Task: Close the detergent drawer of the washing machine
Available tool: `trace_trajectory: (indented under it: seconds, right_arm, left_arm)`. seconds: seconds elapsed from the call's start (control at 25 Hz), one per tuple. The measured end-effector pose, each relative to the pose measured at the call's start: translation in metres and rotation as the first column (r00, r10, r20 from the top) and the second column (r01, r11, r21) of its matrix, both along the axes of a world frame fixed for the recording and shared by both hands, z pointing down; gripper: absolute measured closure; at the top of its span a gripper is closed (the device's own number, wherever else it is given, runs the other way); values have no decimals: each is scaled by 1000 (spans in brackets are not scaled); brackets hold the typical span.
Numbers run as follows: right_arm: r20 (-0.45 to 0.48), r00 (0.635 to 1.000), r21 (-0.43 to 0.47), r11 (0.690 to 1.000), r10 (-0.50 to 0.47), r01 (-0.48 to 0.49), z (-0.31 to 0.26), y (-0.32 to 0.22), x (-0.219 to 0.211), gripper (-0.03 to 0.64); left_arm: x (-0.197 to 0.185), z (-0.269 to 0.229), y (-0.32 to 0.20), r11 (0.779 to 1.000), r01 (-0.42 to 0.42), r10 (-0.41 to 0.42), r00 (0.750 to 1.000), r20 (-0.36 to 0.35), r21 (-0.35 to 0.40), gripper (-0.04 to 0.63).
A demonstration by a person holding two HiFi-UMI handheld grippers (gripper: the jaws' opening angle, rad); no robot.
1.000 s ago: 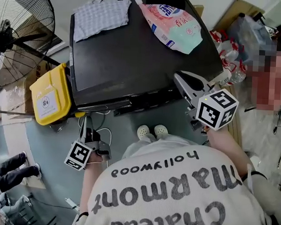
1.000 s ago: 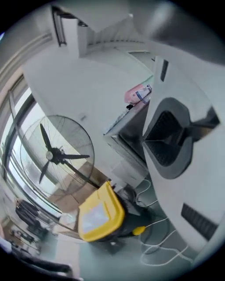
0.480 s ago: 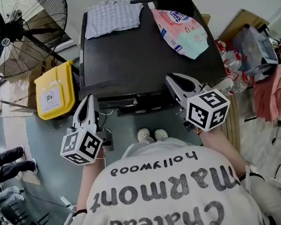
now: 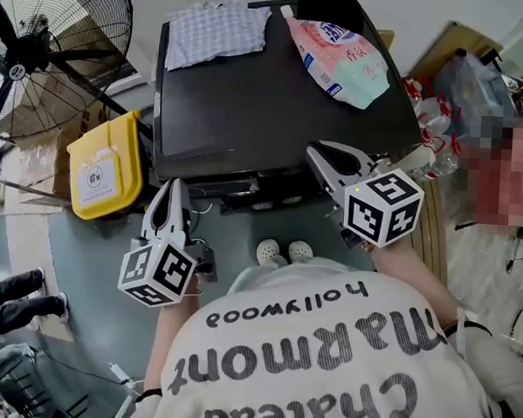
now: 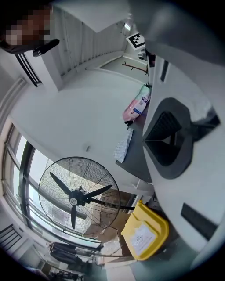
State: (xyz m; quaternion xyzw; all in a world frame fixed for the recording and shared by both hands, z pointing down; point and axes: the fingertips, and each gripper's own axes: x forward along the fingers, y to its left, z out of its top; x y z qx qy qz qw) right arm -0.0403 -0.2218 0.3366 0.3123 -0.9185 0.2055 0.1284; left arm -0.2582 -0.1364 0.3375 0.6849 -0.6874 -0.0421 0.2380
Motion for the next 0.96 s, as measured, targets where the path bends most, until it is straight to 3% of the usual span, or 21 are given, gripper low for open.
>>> trace_trajectory:
  seconds: [0.96]
  right_arm:
    - [-14,999,-14,999,-30,30,7,7,-2,583]
  left_arm:
    - [-22,5,23,994,113,-112,994,-13,4,582]
